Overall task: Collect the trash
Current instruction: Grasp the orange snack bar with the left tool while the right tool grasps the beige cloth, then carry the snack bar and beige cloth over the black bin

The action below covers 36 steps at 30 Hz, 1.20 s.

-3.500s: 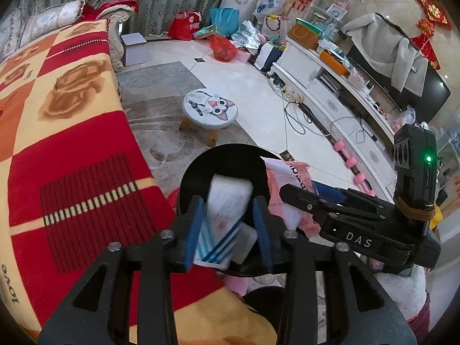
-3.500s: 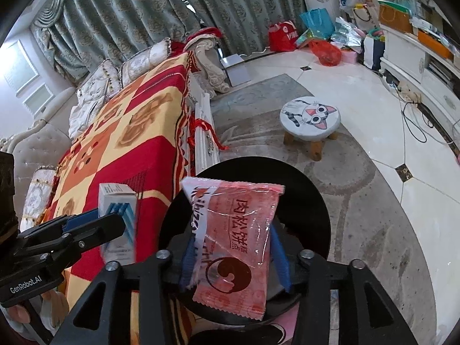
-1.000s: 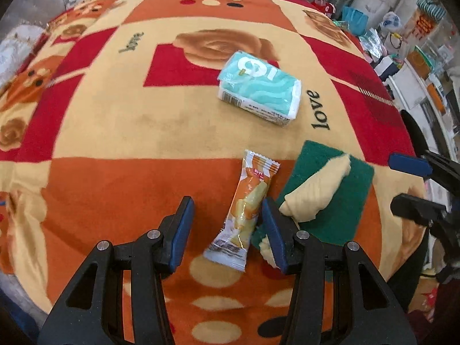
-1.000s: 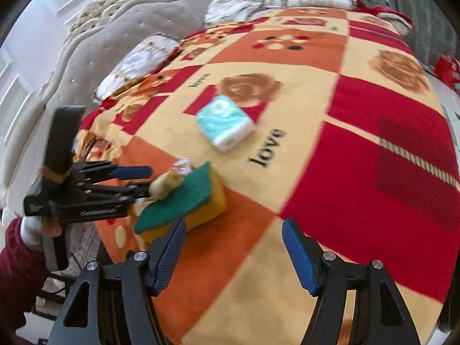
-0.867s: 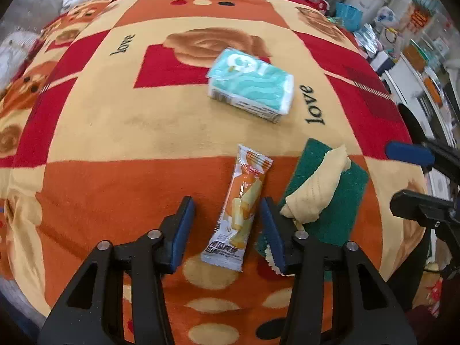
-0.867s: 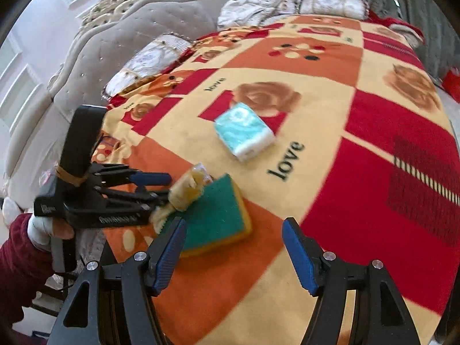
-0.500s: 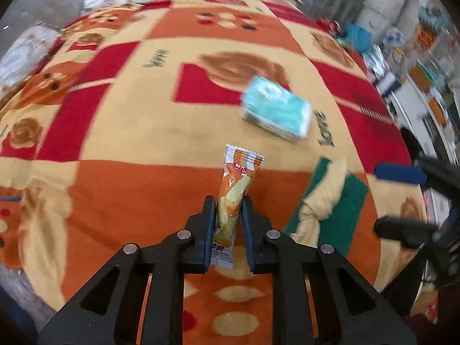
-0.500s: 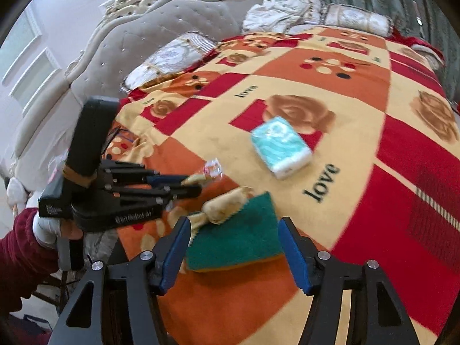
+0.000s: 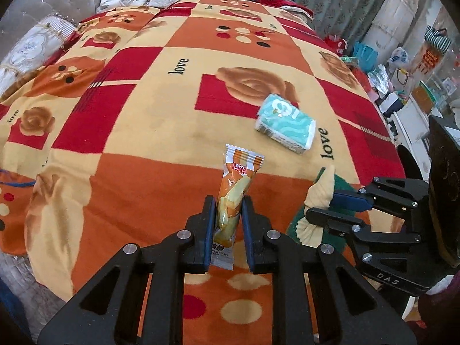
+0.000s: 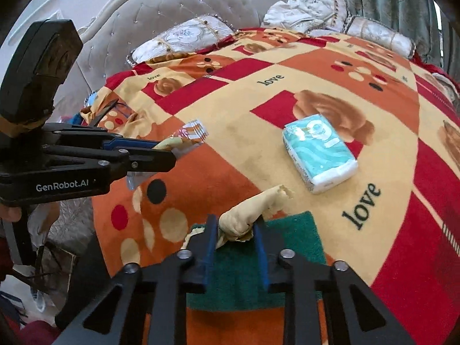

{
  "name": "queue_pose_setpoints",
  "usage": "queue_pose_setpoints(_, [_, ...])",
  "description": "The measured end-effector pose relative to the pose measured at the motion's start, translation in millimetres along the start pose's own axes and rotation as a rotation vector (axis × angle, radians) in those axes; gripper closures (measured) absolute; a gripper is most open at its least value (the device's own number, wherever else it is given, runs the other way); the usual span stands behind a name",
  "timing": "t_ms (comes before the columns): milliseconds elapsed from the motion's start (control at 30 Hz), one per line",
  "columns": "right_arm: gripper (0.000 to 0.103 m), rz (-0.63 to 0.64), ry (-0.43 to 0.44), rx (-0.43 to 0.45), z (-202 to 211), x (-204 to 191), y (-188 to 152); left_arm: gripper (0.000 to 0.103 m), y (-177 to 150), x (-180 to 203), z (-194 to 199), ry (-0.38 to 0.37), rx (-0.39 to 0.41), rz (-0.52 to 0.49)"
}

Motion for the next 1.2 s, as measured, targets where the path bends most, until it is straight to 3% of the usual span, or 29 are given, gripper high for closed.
queue_pose_setpoints(300, [0.084,-0.048,-0.037,0.101,56.9,21.0,-0.2,0.087,10.4,44.3,6.4,-0.058,0.033,-0.038])
queue_pose_setpoints(1200, [0.084,-0.285,-0.245,0.144,149.9,125.4,-91.7,0.087,10.4,212.1,-22.6,-0.160,0.022,-0.209])
Point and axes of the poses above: each gripper's, at about its wrist camera, not at the fingertips, and z roughly against the way its jaws point, x to its right, y to its top, the point moved 4 cm from there along -z, roughly the way its jaws point, and after that the axes turned 11 degrees about z, right-handed, at the moved point
